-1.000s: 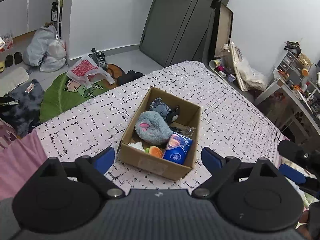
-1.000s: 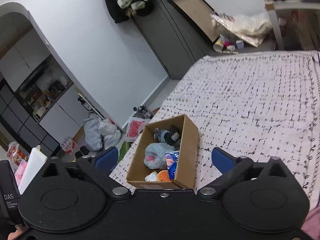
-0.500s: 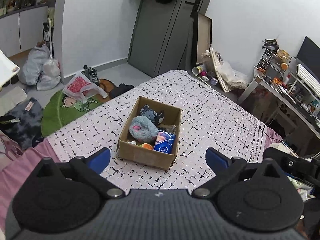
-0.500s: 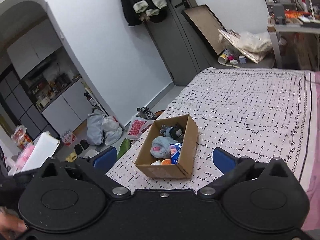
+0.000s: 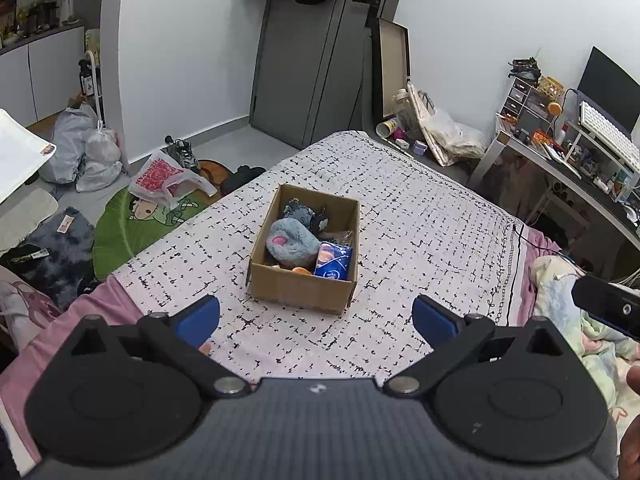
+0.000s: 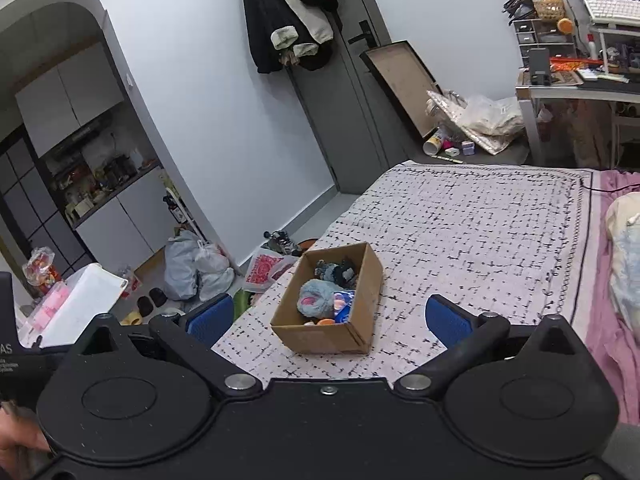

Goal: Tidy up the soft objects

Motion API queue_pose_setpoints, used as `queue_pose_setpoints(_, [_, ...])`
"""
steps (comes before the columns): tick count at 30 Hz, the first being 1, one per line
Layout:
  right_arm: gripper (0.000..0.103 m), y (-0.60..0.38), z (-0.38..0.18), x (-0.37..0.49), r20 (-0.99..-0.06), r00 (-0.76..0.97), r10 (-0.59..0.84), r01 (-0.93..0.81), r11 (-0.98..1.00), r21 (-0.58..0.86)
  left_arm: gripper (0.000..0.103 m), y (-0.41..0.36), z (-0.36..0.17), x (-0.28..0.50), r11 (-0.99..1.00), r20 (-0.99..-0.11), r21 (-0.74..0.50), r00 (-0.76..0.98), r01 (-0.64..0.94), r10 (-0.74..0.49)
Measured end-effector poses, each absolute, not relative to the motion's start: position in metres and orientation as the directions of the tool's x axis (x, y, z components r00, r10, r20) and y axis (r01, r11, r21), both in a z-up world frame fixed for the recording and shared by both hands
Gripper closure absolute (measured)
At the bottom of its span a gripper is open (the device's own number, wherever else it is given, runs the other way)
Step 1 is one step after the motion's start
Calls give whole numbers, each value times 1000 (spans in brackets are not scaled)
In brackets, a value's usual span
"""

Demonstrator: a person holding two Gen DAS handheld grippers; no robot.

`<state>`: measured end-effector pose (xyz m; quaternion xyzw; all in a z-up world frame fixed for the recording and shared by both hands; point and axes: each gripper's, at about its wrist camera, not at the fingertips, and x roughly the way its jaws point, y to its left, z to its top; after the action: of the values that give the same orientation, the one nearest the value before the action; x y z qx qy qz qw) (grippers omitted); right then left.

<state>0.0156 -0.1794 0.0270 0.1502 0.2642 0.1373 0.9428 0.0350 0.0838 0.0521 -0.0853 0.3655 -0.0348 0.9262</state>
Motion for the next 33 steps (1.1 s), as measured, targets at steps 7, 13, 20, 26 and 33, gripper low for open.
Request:
queue_pose_setpoints(7, [0,-181,18,10,-486,813,320,-163,927,338,1,85,50,26,985,-668,-170,733,18,-128])
queue_pose_setpoints(13, [0,-176,12,6,-501,801,327,-184,931,315,1,86,41,27,986,-681,-166,722,12,-123])
queue_pose_setpoints(20, [0,-169,7,7,-503,795,338,-204,931,302,1,87,32,31,990,-693,-144,713,12,-109])
queue_pose_setpoints(26, [0,-165,3,9,-524,786,329,-197,935,294,1,90,24,35,990,-706,-143,701,-4,-99])
queue_pose_setpoints(33, [0,-166,1,9,-527,782,333,-196,934,300,1,90,22,36,992,-708,-129,700,-5,-89])
